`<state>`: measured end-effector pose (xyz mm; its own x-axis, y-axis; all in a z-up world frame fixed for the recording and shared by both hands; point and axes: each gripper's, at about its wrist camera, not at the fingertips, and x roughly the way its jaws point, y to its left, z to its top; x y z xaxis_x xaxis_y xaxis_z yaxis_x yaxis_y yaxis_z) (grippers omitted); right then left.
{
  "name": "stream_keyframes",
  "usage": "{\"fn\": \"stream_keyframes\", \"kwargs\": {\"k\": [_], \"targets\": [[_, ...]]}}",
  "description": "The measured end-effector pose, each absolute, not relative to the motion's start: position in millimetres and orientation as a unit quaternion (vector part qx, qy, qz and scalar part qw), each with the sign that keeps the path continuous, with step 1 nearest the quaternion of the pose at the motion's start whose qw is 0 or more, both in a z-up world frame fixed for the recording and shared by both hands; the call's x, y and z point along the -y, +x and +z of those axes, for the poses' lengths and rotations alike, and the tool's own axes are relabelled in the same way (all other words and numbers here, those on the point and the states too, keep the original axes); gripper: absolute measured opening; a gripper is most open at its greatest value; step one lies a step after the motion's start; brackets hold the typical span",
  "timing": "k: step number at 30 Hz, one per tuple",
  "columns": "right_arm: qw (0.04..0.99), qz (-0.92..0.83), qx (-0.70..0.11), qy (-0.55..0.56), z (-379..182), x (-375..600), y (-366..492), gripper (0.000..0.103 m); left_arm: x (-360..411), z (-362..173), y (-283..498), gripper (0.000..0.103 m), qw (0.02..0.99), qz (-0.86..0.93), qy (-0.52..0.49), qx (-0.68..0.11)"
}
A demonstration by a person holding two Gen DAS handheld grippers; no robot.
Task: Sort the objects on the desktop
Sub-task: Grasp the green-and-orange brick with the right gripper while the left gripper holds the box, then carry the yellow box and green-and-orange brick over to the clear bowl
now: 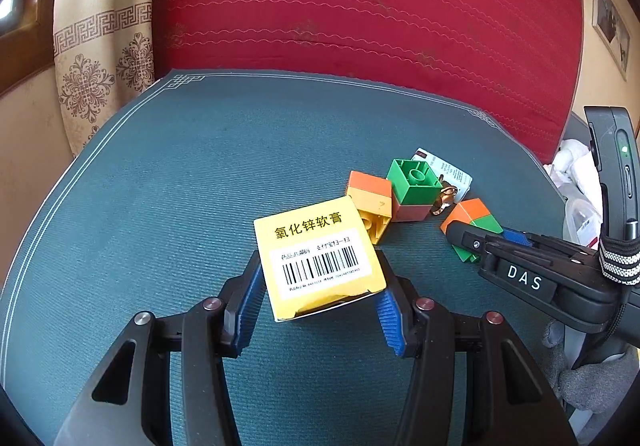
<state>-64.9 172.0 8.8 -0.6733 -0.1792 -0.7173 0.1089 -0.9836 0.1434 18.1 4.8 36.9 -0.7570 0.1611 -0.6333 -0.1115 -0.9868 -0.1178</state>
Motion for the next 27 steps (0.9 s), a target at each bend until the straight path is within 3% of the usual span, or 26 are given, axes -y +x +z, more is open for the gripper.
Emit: {"fn": "stream_keyframes", "kwargs": {"k": [27], "targets": [[0.059, -0.929, 0.085, 0.356, 39.2, -202.6, 10.6, 0.035, -11.4, 42.4, 26.2, 0.054, 0.072, 0.944, -0.323, 0.008]]}}
